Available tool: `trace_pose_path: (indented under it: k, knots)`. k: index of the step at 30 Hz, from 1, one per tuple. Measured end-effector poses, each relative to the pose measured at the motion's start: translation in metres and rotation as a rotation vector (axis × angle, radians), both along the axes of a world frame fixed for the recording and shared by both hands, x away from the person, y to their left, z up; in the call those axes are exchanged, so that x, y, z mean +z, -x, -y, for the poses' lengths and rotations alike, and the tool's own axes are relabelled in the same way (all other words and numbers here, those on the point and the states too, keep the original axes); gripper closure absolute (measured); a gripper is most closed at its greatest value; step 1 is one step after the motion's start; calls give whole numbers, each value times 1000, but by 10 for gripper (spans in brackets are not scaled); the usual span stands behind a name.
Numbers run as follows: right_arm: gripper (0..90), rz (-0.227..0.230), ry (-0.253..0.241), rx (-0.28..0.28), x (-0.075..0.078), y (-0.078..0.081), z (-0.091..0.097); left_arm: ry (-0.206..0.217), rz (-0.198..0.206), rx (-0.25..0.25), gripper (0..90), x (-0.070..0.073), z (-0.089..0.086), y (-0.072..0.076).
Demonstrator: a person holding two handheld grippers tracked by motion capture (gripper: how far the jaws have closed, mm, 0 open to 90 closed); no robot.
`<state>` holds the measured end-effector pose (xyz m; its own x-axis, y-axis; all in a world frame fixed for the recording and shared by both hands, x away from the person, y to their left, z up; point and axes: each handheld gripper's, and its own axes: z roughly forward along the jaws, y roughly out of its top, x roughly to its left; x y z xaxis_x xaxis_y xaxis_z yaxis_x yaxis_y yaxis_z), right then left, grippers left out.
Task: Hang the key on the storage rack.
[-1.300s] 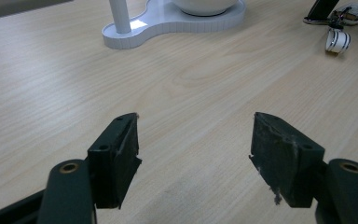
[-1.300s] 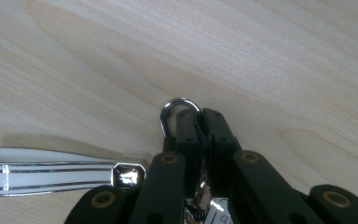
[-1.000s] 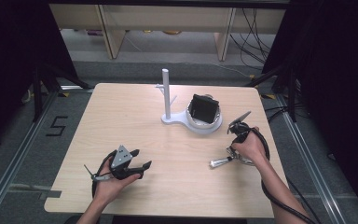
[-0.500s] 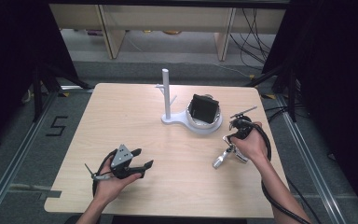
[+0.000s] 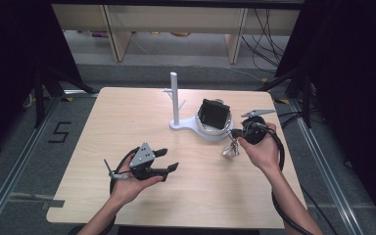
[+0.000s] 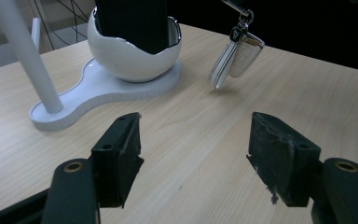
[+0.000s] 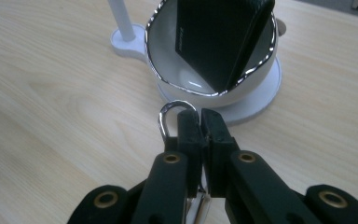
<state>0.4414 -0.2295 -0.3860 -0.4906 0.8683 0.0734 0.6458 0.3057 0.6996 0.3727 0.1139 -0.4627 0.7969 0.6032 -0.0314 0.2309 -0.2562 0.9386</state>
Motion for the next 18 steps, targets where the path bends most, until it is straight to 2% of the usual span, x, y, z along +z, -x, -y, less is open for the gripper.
trace_pose_path:
  k: [2,4,5,7,9,10,13,14,18]
  knots:
    - [881,8,-11,-2,0,0,-1,7,7,-12,338,2,4,-2]
    - [882,28,-46,9,2,3,-3,17,7,-23,341,5,7,-4]
    - [882,59,-48,29,2,3,-3,26,4,-25,342,6,8,-4]
    - [882,75,-67,32,4,6,-7,46,2,-34,339,9,12,-6]
    - [882,112,-116,44,7,11,-15,63,6,-42,337,13,17,-7]
    - [882,112,-116,44,7,11,-15,74,4,-49,337,15,20,-8]
    - [881,149,-131,80,12,17,-24,120,10,-62,368,21,26,-13]
    - [881,177,-144,103,13,20,-32,132,13,-64,406,23,28,-15]
    - [881,186,-158,132,13,23,-41,166,3,-77,430,28,35,-21]
